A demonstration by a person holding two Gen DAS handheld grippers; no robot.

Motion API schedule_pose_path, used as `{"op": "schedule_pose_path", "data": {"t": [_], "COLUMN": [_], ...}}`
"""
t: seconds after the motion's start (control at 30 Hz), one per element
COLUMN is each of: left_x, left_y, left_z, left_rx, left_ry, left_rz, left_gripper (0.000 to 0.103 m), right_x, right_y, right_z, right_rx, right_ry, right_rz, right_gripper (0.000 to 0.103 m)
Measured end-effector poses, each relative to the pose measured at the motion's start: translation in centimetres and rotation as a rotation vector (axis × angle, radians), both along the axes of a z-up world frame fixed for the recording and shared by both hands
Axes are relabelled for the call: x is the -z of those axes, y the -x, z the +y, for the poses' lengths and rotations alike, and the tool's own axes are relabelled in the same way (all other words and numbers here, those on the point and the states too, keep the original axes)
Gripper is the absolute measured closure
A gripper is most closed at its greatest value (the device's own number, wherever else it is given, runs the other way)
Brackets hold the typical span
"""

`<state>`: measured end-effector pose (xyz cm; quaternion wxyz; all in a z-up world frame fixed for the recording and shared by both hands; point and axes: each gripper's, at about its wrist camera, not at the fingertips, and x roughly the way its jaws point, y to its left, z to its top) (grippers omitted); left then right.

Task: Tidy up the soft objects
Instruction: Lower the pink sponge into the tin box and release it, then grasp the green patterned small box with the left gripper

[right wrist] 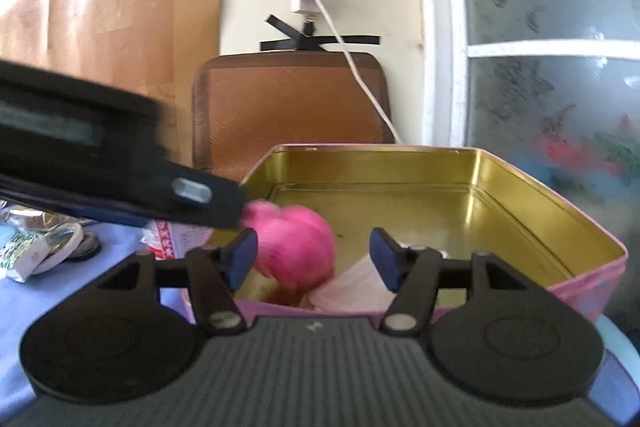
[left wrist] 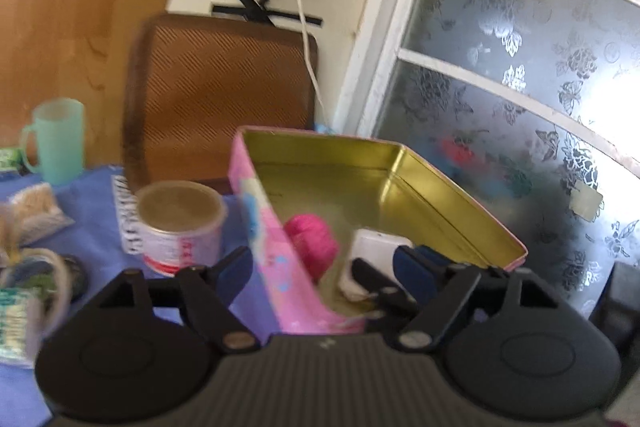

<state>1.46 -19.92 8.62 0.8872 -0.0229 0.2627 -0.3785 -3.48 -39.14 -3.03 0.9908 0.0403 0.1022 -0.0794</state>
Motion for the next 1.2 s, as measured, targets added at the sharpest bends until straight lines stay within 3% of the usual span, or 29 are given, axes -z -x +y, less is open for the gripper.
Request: {"op": "schedule_pose_path", "data": {"t": [0.17,0.33,0.47,0.6,0.67,0.77,0.83,0.9,1.0,1.03,1.1,1.2], "left_x": [1.4,4.1,5.9,7.6,7.7,8.0,7.9,7.9,7.9,7.9,8.0,8.0], "left_y": [1.4,1.2,-0.6,-2.0,-2.1,-2.3,-2.4,-2.4,-2.2,-2.3,-2.3,-2.3], "left_z": [6.0,13.9,20.3,24.9,26.2,26.5,26.1,25.8,25.4,25.5,25.7,25.7], "left_rx": [-0.064,-0.251,-0.468,-0.6,-0.611,-0.624,-0.625,-0.626,-0.626,-0.624,-0.621,-0.617], "left_ry": [-0.02,-0.067,-0.068,0.009,0.084,0.095,0.081,0.067,0.061,0.065,0.075,0.073], "left_rz": [-0.025,0.015,0.075,0.153,0.163,0.172,0.168,0.163,0.161,0.162,0.165,0.165], "left_gripper": [0.021,0.021,0.021,0.023,0.021,0.021,0.021,0.021,0.021,0.021,0.02,0.019], "right_x": [-0.1,-0.8,-0.9,-0.4,-0.2,-0.2,-0.2,0.0,0.2,0.4,0.3,0.1], "right_y": [1.4,3.2,2.0,-0.7,-1.7,-3.5,-4.7,-6.2,-8.4,-8.9,-9.1,-6.8], "right_z": [-0.1,2.4,5.9,10.3,12.9,16.5,18.5,19.8,21.1,21.1,20.9,19.6], "right_rx": [-0.005,-0.136,-0.376,-0.545,-0.596,-0.688,-0.74,-0.763,-0.765,-0.774,-0.78,-0.774], "right_ry": [-0.037,-0.025,-0.048,-0.027,0.044,0.183,0.293,0.374,0.45,0.45,0.419,0.372], "right_rz": [-0.058,-0.113,-0.021,0.105,0.121,0.139,0.143,0.142,0.159,0.175,0.199,0.195], "right_gripper": [0.039,0.043,0.043,0.042,0.042,0.038,0.024,0.017,0.019,0.03,0.036,0.038]}}
